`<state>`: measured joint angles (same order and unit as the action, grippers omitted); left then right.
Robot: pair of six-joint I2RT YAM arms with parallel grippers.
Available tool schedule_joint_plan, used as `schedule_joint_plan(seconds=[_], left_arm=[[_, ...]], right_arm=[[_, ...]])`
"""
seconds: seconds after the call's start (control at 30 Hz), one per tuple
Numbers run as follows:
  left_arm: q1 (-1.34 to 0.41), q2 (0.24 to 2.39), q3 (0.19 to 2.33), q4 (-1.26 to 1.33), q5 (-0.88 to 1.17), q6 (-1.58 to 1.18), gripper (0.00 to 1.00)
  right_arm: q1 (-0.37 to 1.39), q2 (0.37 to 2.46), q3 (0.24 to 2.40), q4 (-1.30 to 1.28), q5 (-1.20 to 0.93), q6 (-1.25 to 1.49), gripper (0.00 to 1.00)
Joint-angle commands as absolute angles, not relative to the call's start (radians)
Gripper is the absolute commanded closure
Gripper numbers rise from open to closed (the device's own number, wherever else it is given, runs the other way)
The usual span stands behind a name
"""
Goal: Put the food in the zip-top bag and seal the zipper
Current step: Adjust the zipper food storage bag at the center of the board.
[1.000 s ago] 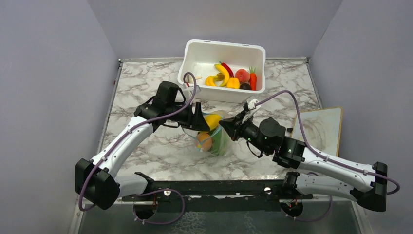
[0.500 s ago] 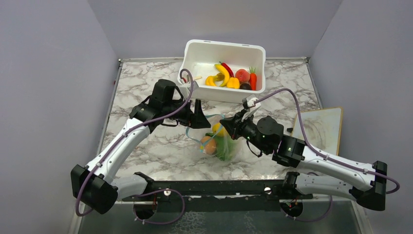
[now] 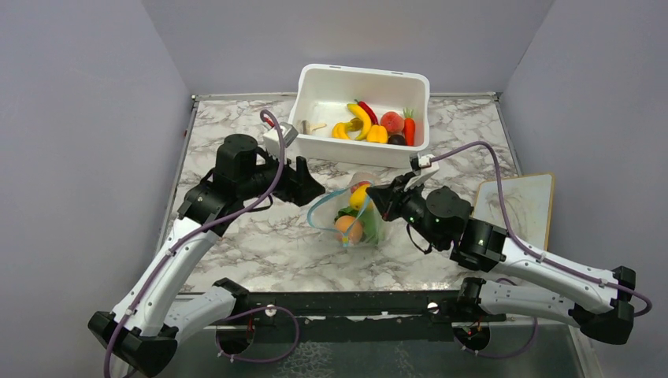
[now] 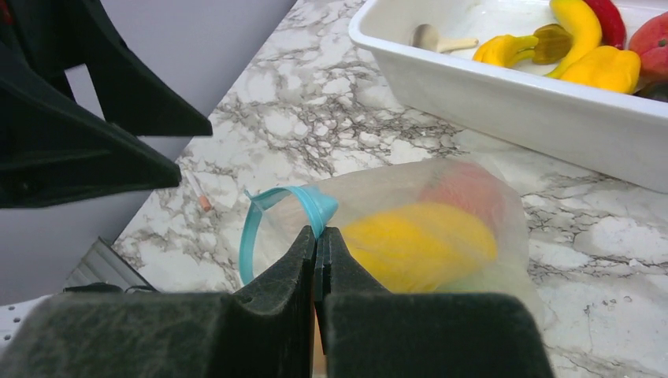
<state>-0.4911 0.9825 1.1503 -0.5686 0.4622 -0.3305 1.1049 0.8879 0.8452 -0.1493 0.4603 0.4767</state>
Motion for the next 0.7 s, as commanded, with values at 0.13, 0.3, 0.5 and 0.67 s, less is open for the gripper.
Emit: schedule_joint_plan(seconds=[0.13,0.3,0.5,0.67], left_arm=[[-0.494,0.964,0.995,-0.553,0.510,-0.399,0.26],[-0.494,0.944,0.905,-0.498,0.507,-0.445,0.25],[-0.494,0.966,0.847,-0.463,0.433,-0.496,0.38],[-0.494,0.956,0.870,-0.421,0.433,-0.530,0.69]], right_arm=[[1.106,0.863,0.899,-0.146,0.547,0.547,0.99],[1.105,0.875,0.895,-0.138,0.555,0.575,0.99],[1.105,0.892,0.896,-0.117,0.535,0.585,0.99],[1.106,0.888,0.863,-0.095,0.500,0.618,0.99]])
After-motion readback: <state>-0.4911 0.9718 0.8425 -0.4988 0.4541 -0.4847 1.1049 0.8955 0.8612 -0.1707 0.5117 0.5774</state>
